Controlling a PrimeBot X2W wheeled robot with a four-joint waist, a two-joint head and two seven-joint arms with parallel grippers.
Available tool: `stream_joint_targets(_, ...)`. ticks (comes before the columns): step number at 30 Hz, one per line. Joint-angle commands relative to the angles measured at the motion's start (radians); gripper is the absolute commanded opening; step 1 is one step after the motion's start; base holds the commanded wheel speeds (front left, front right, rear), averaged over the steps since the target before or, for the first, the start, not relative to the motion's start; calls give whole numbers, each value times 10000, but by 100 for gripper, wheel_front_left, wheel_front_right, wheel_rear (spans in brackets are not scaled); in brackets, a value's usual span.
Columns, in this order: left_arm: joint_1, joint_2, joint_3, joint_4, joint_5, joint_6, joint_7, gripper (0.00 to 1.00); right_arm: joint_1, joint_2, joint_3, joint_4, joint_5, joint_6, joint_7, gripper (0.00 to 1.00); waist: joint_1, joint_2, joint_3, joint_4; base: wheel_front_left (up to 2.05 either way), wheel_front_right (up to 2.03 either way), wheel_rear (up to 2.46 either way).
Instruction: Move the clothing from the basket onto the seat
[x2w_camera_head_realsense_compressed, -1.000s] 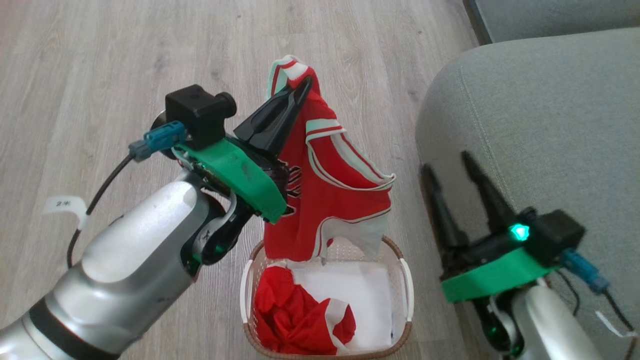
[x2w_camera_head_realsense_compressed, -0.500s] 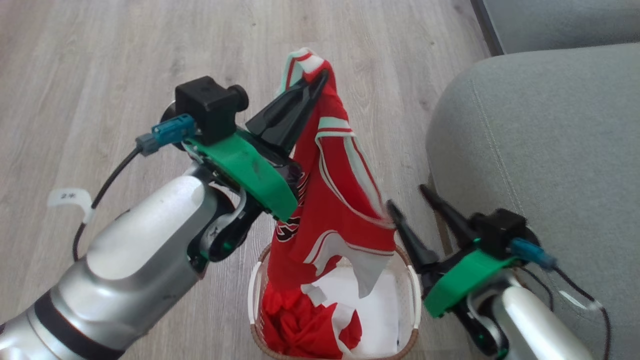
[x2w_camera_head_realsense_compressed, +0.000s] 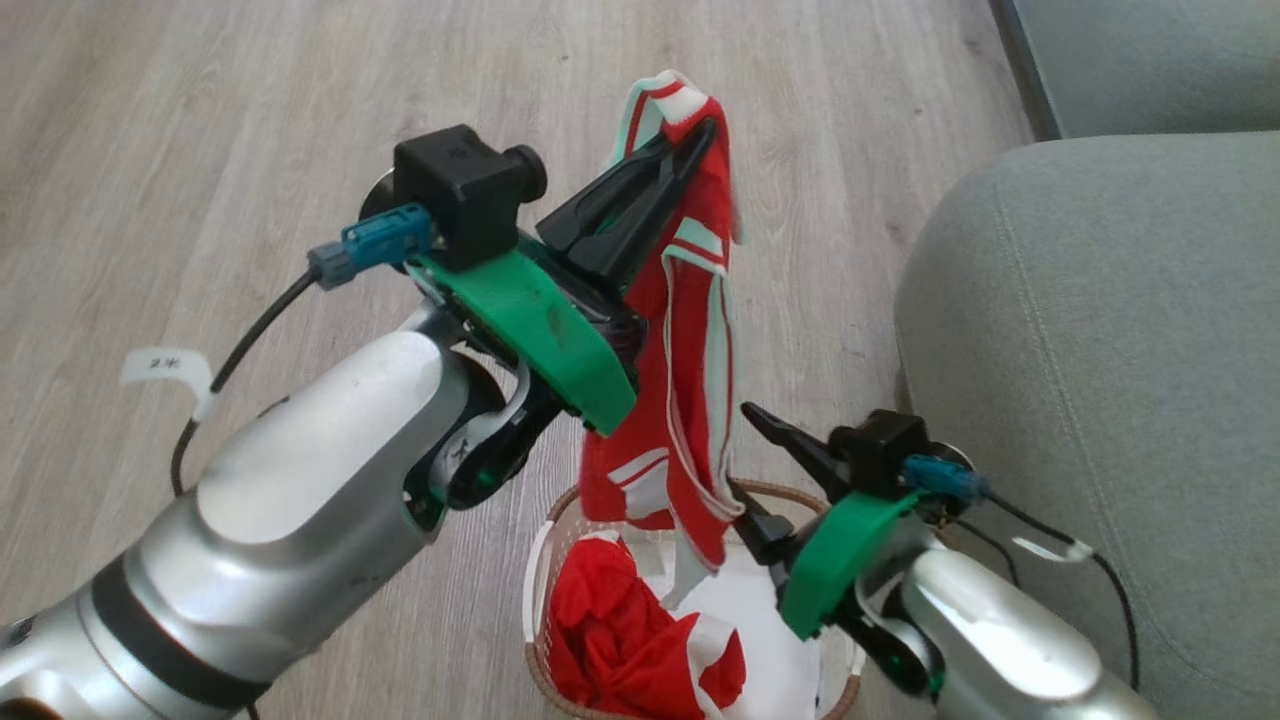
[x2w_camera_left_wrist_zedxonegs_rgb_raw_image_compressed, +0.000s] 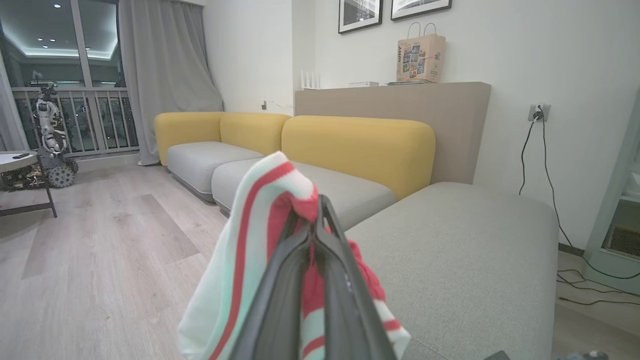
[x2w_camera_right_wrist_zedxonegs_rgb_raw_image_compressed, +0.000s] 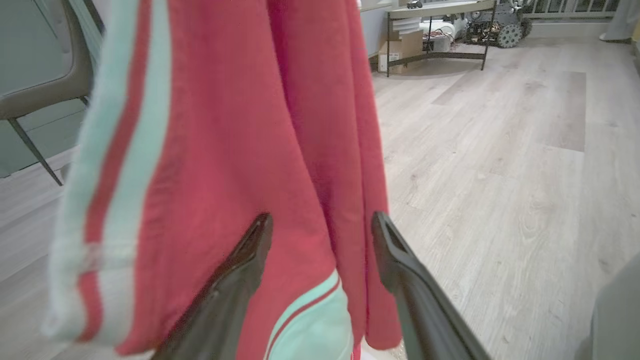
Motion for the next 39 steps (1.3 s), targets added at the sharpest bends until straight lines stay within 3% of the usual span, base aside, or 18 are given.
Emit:
stream_joint_targets(1,-686,119,469,-296,72,-43,6,0,-454,202,162,-146,110,-2,-150,100,1,0,6,50,0,0,0)
stream_joint_targets(10,-926,-120,302,-389,86,-113,153,0,-1727,843,1479,1711,949,-2,-600,100,1,0,-25,429,0,0,0)
stream_joint_targets(17,-1071,-340,168,-556,102,-104,254,0,-2593,1217,1935,2983,1507,-2,-755,100,1,0,-22,630,0,0,0)
stream_joint_targets(27,-1170,-493,84,-645,60,-140,285,0,-3447,1455,1359,3641,1437,-2,-777,100,1,0,68,845,0,0,0)
stream_joint_targets(28,-1168,-491,84,-645,53,-145,279,0,-3467,1466,1247,3626,1370,-2,-777,70,1,0,77,855,0,0,0)
stream_joint_targets(29,-1164,-486,83,-641,48,-146,275,0,-3470,1476,1155,3610,1304,-2,-778,25,1,0,83,862,0,0,0)
stream_joint_targets(30,-1159,-478,84,-636,41,-147,270,0,-3457,1486,1084,3593,1241,-2,-778,0,1,0,89,862,0,0,0)
stream_joint_targets(39,-1030,-200,228,-417,11,-66,133,0,-2938,1474,618,3009,742,-2,-779,0,1,0,141,653,0,0,0)
